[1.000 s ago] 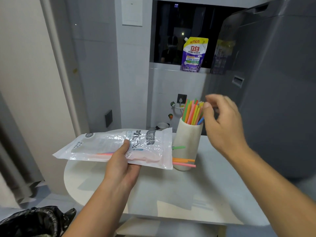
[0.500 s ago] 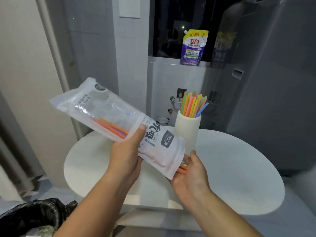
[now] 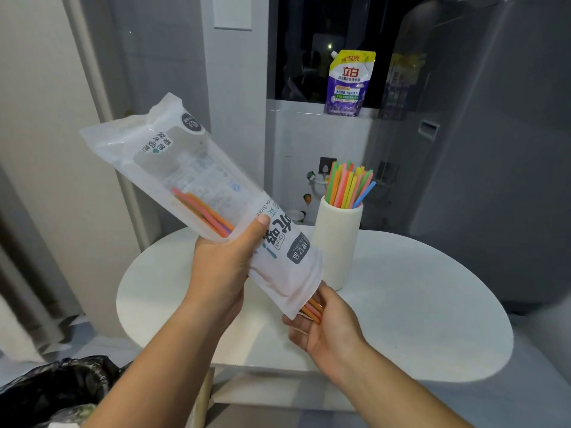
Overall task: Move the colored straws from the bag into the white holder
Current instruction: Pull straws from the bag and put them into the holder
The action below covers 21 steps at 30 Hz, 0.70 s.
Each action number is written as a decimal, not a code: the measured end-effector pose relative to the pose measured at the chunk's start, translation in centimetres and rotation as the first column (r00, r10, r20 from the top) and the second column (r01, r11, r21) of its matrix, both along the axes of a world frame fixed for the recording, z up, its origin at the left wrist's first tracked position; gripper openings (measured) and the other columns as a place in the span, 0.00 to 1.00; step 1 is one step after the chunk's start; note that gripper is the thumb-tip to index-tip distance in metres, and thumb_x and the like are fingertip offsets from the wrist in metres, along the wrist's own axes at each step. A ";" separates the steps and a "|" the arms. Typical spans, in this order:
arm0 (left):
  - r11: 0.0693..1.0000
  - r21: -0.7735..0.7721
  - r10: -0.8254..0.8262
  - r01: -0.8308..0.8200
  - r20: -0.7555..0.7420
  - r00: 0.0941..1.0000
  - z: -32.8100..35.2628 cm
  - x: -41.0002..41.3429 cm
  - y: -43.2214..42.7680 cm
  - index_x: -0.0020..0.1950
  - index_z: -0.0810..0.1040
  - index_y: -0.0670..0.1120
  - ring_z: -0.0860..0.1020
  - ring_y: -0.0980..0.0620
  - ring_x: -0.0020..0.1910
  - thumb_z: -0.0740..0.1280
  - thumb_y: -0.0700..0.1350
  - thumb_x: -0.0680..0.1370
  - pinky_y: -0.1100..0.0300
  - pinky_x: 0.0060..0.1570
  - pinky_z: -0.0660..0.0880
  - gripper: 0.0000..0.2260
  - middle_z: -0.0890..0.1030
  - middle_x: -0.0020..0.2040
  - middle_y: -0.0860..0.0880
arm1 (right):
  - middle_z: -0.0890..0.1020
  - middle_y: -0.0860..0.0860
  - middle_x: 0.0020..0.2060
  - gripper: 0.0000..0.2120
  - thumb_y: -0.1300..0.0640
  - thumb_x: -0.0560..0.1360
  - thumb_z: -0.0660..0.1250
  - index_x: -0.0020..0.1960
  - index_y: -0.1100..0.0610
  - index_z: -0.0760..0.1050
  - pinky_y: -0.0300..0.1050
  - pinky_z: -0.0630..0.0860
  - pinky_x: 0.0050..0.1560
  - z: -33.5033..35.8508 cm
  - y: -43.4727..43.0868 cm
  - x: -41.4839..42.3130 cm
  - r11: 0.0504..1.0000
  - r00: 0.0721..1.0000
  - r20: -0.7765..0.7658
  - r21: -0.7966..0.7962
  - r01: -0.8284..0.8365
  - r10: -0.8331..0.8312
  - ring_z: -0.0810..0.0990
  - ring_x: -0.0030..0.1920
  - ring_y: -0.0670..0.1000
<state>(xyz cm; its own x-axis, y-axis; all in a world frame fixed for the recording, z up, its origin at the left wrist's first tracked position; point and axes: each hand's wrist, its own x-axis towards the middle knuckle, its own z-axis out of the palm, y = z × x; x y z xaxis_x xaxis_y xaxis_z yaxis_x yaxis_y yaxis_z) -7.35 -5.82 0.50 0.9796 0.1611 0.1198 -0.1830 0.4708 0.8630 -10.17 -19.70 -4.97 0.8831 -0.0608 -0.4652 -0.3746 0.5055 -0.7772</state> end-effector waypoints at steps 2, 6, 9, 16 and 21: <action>1.000 -0.013 0.000 0.000 -0.006 1.000 0.0 0.2 0.5 0.65 0.82 0.40 0.86 0.43 0.58 0.72 0.39 0.78 0.51 0.55 0.83 0.15 0.87 0.58 0.43 | 0.82 0.56 0.29 0.18 0.46 0.83 0.59 0.49 0.59 0.78 0.39 0.69 0.23 0.0 -0.1 0.1 0.999 1.000 0.006 -0.040 -0.004 0.004 0.78 0.24 0.53; 0.998 -0.068 0.000 -0.001 -0.004 1.000 -0.1 0.6 1.5 0.64 0.82 0.42 0.86 0.44 0.57 0.71 0.39 0.79 0.52 0.52 0.84 0.13 0.87 0.58 0.43 | 0.81 0.56 0.28 0.18 0.47 0.83 0.59 0.43 0.58 0.75 0.37 0.64 0.21 0.1 -0.6 0.4 0.998 0.997 0.074 -0.063 -0.005 0.009 0.71 0.21 0.51; 0.994 -0.113 -0.002 0.002 -0.004 1.000 -0.2 0.9 1.9 0.60 0.83 0.45 0.87 0.45 0.55 0.71 0.39 0.79 0.53 0.51 0.84 0.10 0.88 0.57 0.44 | 0.81 0.55 0.28 0.15 0.50 0.82 0.63 0.43 0.59 0.77 0.38 0.70 0.21 0.5 -0.9 0.5 1.000 0.993 0.114 -0.010 -0.023 0.024 0.74 0.21 0.50; 0.970 -0.243 -0.015 -0.005 -0.084 0.996 -0.4 1.5 2.7 0.69 0.78 0.38 0.84 0.42 0.62 0.70 0.41 0.80 0.48 0.58 0.83 0.18 0.84 0.64 0.39 | 0.80 0.56 0.29 0.16 0.53 0.79 0.67 0.37 0.61 0.79 0.41 0.78 0.24 1.0 -1.9 0.3 0.996 0.990 0.143 0.082 -0.031 0.019 0.78 0.24 0.50; 0.966 -0.260 -0.033 0.012 -0.076 0.997 -0.7 1.8 2.7 0.70 0.78 0.38 0.84 0.44 0.61 0.70 0.42 0.80 0.46 0.60 0.82 0.19 0.85 0.61 0.41 | 0.80 0.54 0.28 0.09 0.59 0.78 0.69 0.42 0.63 0.81 0.39 0.78 0.26 1.3 -2.1 0.2 0.990 0.977 0.196 0.099 -0.099 0.078 0.79 0.25 0.48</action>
